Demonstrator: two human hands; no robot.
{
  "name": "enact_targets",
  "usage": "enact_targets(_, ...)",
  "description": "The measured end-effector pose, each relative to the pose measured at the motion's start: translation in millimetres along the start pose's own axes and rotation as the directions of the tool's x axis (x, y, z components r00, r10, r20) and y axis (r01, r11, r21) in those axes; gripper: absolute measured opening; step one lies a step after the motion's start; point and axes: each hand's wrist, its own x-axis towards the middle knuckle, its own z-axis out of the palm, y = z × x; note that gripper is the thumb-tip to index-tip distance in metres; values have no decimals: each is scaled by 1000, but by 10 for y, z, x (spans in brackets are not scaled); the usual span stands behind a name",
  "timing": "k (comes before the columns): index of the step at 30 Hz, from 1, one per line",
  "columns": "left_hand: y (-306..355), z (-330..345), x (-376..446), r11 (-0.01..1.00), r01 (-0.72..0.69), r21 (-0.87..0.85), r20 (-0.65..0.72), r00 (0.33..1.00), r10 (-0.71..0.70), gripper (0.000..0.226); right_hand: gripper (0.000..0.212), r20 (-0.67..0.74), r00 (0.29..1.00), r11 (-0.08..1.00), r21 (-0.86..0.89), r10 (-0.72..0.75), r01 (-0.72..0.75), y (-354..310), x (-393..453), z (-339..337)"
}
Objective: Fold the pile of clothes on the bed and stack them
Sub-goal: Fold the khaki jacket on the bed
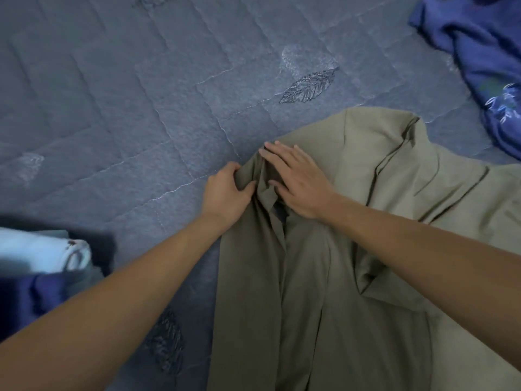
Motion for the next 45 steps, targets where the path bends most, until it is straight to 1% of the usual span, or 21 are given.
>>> enact_targets(3, -96, -67, -32, 997, -1, -82, 49, 999, 5, 8, 74, 47, 998, 999, 21, -42, 41, -88, 144, -54)
enact_targets(5, -155, -141, -41, 980, 49, -194, 56, 998, -39, 7, 72, 96, 994, 998, 42, -52, 49, -134, 282, -114)
enact_targets(6, -185, -178, -42, 962, 87, -259, 63, 995, -73, 7, 66, 110, 992, 997, 49, -59, 54, -155, 364, -146)
enact_targets(8, -232, -244, -45, 919, 147, -366, 80, 989, -126, 9, 44, 127, 990, 998, 46, -59, 53, -190, 539, -214)
enact_targets(11, -267, -371, -33, 868, 203, -453, 139, 978, -157, 18, 14, 255, 967, 996, 86, -20, -2, -262, 784, -313)
enact_targets(12, -284, -429, -21, 862, 227, -454, 179, 971, -161, 25, 9, 294, 956, 995, 96, -13, -15, -295, 844, -338)
enact_targets(14, -352, -568, 0, 880, 278, -384, 284, 943, -175, 40, 4, 331, 943, 995, 97, 1, -35, -368, 924, -370)
enact_targets(16, -432, -726, 10, 908, 306, -285, 405, 897, -175, 49, 6, 343, 939, 994, 96, 9, -45, -443, 966, -380)
enact_targets(18, -512, -847, 31, 914, 320, -251, 507, 847, -158, 48, 6, 358, 934, 994, 96, 17, -54, -513, 983, -375)
enact_targets(19, -551, -891, 42, 911, 318, -263, 525, 839, -142, 44, 5, 364, 931, 993, 102, 21, -63, -540, 984, -366)
enact_targets(20, -589, -920, 50, 907, 309, -287, 518, 846, -124, 37, 5, 366, 930, 991, 113, 27, -73, -557, 982, -354)
enact_targets(23, -679, -949, 43, 889, 278, -365, 422, 900, -108, 21, 6, 327, 944, 986, 137, 50, -100, -594, 964, -324)
enact_targets(26, -729, -964, 4, 849, 293, -440, 382, 917, -118, 21, 6, 234, 968, 978, 162, 90, -130, -581, 967, -331)
enact_targets(28, -737, -1014, -28, 819, 307, -484, 406, 908, -100, 32, 8, 175, 977, 976, 161, 121, -150, -563, 991, -353)
enact_targets(31, -742, -1117, -40, 796, 335, -504, 471, 879, -72, 58, 11, 101, 981, 972, 147, 167, -181, -545, 1048, -388)
enact_targets(33, -752, -1203, 9, 823, 349, -449, 498, 862, -95, 70, 13, 65, 979, 968, 149, 195, -203, -535, 1086, -411)
enact_targets(34, -762, -1251, 45, 849, 340, -405, 500, 859, -106, 72, 13, 56, 977, 966, 149, 206, -212, -528, 1104, -420)
enact_targets(36, -794, -1346, 135, 891, 293, -347, 489, 867, -95, 64, 13, 56, 975, 964, 145, 217, -223, -518, 1127, -443)
enact_targets(40, -835, -1502, 341, 916, 175, -360, 436, 900, 0, 30, 13, 68, 977, 966, 151, 200, -208, -506, 1169, -469)
enact_targets(42, -837, -1554, 439, 941, 130, -312, 389, 921, 1, 23, 12, 75, 978, 967, 152, 195, -205, -508, 1192, -480)
enact_targets(45, -860, -1606, 587, 963, 108, -248, 327, 945, -21, 21, 8, 98, 971, 960, 156, 218, -232, -510, 1233, -492)
